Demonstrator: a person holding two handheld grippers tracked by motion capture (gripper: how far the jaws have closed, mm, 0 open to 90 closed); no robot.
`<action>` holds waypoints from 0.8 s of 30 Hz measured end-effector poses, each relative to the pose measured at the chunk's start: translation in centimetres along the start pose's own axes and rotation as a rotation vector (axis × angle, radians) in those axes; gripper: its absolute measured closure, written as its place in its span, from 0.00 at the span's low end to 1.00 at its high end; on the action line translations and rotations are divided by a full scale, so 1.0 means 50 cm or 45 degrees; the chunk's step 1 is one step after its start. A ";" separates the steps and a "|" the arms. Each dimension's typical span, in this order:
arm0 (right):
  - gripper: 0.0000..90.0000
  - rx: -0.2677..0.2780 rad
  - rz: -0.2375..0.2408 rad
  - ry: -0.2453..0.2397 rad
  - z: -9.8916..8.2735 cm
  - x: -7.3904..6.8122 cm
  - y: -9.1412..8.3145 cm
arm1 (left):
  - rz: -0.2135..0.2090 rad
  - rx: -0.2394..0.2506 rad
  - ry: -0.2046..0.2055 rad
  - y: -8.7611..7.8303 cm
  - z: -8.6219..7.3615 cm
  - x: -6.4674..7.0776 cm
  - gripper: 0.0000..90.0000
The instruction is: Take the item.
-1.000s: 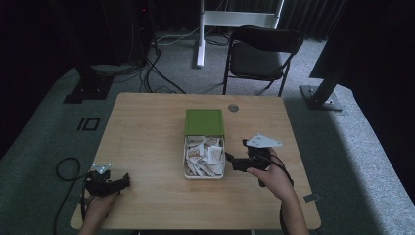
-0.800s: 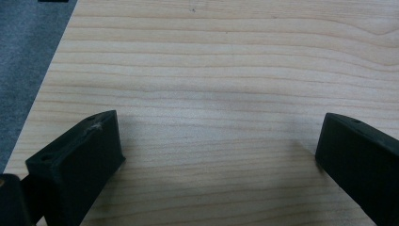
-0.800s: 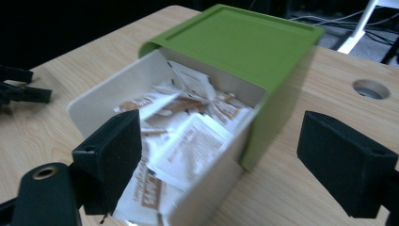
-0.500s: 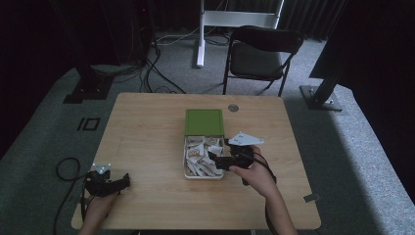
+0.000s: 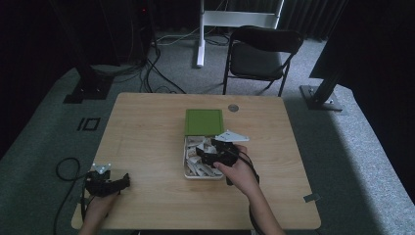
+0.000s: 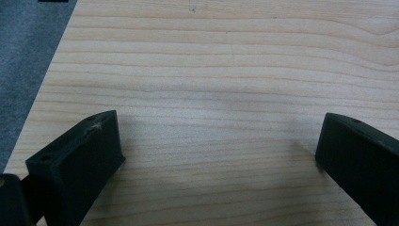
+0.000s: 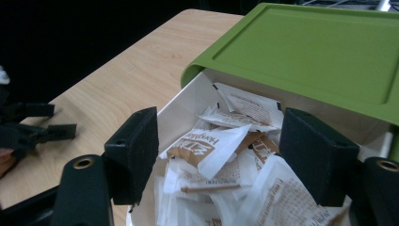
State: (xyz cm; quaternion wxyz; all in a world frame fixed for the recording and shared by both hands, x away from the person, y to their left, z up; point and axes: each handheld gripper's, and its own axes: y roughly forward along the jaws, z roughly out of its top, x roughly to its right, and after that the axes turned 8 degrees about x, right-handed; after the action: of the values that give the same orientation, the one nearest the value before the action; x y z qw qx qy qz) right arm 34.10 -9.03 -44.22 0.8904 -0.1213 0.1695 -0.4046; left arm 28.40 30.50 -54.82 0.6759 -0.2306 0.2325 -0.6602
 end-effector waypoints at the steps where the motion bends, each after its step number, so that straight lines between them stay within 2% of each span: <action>1: 0.34 0.000 -0.004 0.013 -0.001 -0.001 0.004 | 0.000 0.000 0.000 0.000 0.000 0.000 0.02; 4: 0.35 -0.009 -0.030 0.047 -0.005 -0.004 0.017 | 0.000 0.000 0.000 0.000 0.000 0.000 0.02; 9: 0.37 -0.038 -0.036 0.107 -0.014 -0.005 0.031 | 0.000 0.000 0.000 0.000 0.000 0.000 0.02; 14: 0.36 -0.051 -0.018 0.118 -0.024 -0.008 0.042 | 0.000 0.000 0.000 0.000 0.000 0.000 0.02; 20: 0.41 -0.072 -0.056 0.147 -0.027 -0.006 0.051 | 0.000 0.000 -0.002 0.000 0.000 0.000 0.02; 22: 0.43 -0.100 -0.073 0.127 -0.027 -0.008 0.053 | 0.000 0.000 -0.002 0.000 0.000 0.000 0.02; 24: 0.43 -0.123 -0.060 0.114 -0.029 -0.011 0.058 | 0.000 0.000 -0.002 0.000 0.000 0.000 0.02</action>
State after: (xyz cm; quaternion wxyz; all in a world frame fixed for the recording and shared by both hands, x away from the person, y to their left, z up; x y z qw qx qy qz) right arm 35.13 -6.84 -46.47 0.8652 -0.1498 0.2257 -0.4219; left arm 28.40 30.48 -54.82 0.6760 -0.2311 0.2320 -0.6601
